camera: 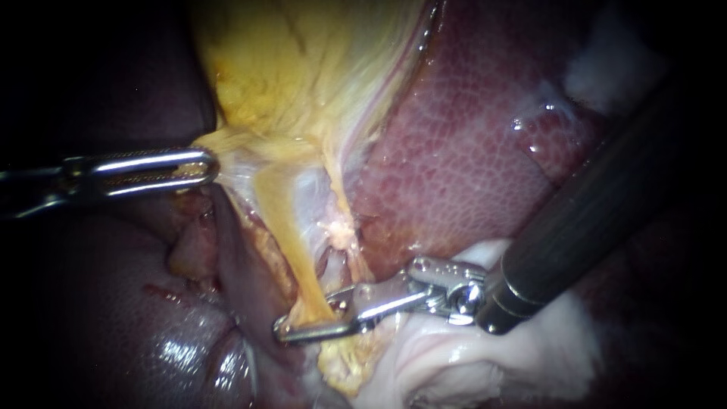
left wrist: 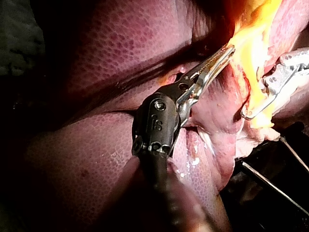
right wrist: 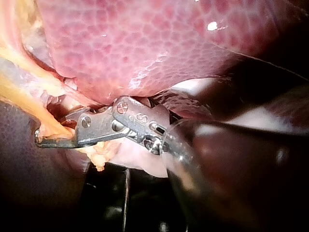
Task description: Going back first clip left tube
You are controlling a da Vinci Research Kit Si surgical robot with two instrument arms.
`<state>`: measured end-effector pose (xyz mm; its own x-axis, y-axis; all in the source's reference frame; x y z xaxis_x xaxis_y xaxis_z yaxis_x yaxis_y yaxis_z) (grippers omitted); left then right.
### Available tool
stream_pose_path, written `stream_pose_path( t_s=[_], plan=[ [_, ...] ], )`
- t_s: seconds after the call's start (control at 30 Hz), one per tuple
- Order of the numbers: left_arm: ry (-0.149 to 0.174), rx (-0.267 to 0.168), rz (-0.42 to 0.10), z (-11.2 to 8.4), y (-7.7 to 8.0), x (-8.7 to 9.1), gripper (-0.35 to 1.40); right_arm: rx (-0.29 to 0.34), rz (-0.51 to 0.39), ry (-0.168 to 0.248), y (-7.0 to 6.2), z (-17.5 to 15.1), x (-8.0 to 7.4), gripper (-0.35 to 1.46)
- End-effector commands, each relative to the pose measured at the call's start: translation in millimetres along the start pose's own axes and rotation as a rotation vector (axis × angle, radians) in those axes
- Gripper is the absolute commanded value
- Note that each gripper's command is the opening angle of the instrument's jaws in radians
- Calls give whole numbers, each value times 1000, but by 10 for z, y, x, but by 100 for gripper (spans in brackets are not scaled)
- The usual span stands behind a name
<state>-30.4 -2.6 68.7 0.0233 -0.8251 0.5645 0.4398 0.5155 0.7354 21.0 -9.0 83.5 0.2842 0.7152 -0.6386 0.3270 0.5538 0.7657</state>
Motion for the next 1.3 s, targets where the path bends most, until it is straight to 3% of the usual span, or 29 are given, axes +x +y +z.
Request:
stream_pose_path(
  t_s=[0.03,0.2,0.33,0.43,0.53,0.87,1.03,1.3],
  plan=[
    [0,1,0,0,0,0,-35,0,0,0,0,0,-1,-35],
    [0,2,0,0,1,0,-35,1,-6,-1,1,0,-1,-33],
    [0,2,1,0,2,1,-35,-19,-5,6,4,3,1,42],
    [-1,1,7,0,2,2,-35,-73,-4,30,11,7,4,58],
    [-1,1,8,0,2,3,-35,-92,-1,57,18,6,7,60],
    [-1,1,8,0,1,4,-35,-126,-33,68,39,-15,20,60],
    [-1,1,9,-2,2,4,-35,-121,-39,65,31,-24,18,60],
    [0,2,9,-3,2,4,-35,-118,-51,67,6,-66,15,60]
  ],
)
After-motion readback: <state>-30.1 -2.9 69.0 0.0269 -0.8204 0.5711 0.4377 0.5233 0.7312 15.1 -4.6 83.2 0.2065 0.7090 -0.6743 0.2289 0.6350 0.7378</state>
